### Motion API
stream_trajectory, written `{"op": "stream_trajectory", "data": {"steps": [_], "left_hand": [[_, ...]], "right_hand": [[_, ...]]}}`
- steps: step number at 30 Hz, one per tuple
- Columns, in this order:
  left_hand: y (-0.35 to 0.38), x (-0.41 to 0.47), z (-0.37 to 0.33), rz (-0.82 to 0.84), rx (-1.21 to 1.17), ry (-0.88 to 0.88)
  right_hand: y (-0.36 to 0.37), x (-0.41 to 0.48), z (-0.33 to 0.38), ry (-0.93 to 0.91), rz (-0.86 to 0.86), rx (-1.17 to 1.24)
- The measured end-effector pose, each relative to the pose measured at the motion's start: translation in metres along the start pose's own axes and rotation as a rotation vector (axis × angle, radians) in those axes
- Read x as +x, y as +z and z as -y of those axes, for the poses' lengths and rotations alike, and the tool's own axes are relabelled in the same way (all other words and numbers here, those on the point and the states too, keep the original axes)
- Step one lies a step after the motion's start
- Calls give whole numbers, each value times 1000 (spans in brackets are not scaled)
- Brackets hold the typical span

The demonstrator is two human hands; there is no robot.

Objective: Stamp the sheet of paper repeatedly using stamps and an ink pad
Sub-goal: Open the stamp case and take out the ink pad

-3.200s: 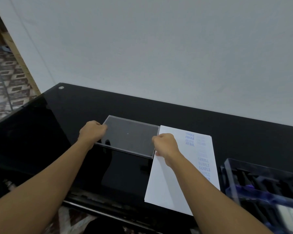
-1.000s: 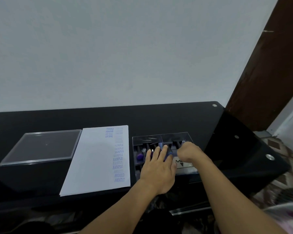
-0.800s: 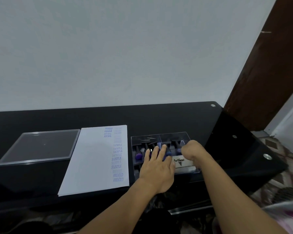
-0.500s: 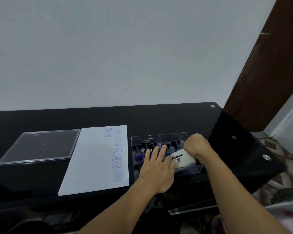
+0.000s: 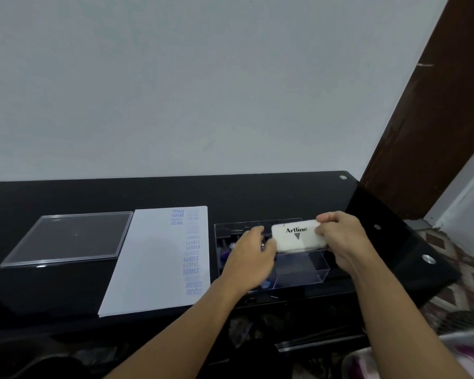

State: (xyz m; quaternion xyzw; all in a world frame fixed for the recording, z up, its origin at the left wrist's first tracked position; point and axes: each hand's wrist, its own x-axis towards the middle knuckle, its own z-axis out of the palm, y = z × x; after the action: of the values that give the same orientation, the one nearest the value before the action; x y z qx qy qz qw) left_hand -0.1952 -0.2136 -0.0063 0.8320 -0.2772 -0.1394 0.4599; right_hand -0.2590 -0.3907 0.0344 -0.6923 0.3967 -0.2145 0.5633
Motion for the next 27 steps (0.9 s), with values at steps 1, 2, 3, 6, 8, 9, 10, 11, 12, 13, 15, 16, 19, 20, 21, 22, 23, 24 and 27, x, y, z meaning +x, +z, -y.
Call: {"op": "stream_trajectory", "data": {"steps": [1, 2, 3, 6, 8, 9, 10, 11, 12, 13, 15, 16, 19, 20, 21, 22, 23, 24, 27], "left_hand": [[-8, -1, -6, -2, -75, -22], [-17, -2, -11, -5, -133, -36], [-26, -2, -14, -18, -181, -39], [-54, -8, -16, -66, -333, -75], [-76, -14, -13, -117, -416, -100], [-87, -18, -11, -145, -441, -111], [-98, -22, -6, -171, -453, -122], [-109, -26, -1, -192, -462, -131], [-119, -30, 5, -209, -462, -137], [-128, -35, 12, -222, -456, -146], [-147, -45, 26, -251, -411, -177], [-156, -50, 33, -269, -389, -200], [-181, -66, 58, -339, -326, -260], [-189, -71, 68, -362, -303, -275], [-196, -76, 78, -381, -287, -284], [-203, -81, 89, -397, -275, -292], [-209, -86, 98, -411, -261, -299], [-215, -91, 108, -430, -247, -308], [-232, -105, 136, -494, -236, -337]], "right_hand": [[1, -1, 5, -2, 10, 39], [4, -3, 9, -3, 25, 71], [9, -5, 13, -5, 42, 101], [27, -14, 21, -27, 102, 185], [43, -24, 27, -58, 149, 203], [52, -30, 29, -71, 175, 207], [61, -37, 31, -79, 205, 203], [70, -45, 34, -93, 236, 182], [79, -54, 37, -116, 268, 155], [87, -63, 40, -152, 306, 125], [103, -82, 44, -240, 398, 77], [111, -92, 46, -279, 449, 50], [140, -115, 46, -351, 591, -89], [152, -121, 44, -363, 626, -125], [165, -125, 40, -370, 648, -171], [178, -132, 37, -380, 663, -221], [191, -138, 34, -397, 671, -270], [203, -144, 31, -416, 682, -308], [236, -161, 22, -491, 749, -366]]}}
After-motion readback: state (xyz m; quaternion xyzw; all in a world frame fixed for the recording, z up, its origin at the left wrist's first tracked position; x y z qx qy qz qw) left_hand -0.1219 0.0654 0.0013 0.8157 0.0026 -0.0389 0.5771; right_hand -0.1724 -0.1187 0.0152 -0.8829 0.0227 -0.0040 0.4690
